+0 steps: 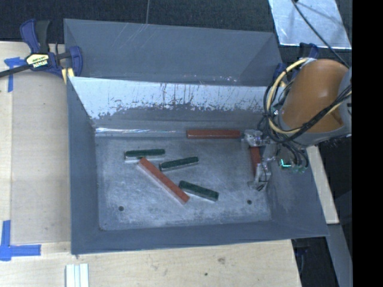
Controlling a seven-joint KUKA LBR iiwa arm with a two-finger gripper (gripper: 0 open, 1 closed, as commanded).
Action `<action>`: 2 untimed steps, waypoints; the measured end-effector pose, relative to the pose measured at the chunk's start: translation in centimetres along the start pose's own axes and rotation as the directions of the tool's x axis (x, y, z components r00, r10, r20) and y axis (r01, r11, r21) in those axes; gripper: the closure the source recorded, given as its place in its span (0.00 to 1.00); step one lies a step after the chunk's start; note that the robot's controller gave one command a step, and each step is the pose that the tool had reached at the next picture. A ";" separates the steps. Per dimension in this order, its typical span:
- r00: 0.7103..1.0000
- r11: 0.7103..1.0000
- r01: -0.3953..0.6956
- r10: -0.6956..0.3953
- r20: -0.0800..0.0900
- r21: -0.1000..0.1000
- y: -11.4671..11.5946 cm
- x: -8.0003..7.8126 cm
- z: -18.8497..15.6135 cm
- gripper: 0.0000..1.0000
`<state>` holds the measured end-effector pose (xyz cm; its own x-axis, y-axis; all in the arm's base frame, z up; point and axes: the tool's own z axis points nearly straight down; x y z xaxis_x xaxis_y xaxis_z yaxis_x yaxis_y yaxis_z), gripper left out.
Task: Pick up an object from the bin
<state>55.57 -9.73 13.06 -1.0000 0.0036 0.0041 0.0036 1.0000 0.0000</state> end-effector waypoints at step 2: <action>0.998 0.998 0.067 -0.067 0.001 -0.002 13.1 4.4 5.9 0.00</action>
Offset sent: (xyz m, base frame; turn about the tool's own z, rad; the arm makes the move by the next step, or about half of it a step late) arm 0.0148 0.0647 -0.0580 -0.0307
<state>51.24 3.41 7.14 -0.9980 -0.0632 0.0035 -0.0632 0.9980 0.0028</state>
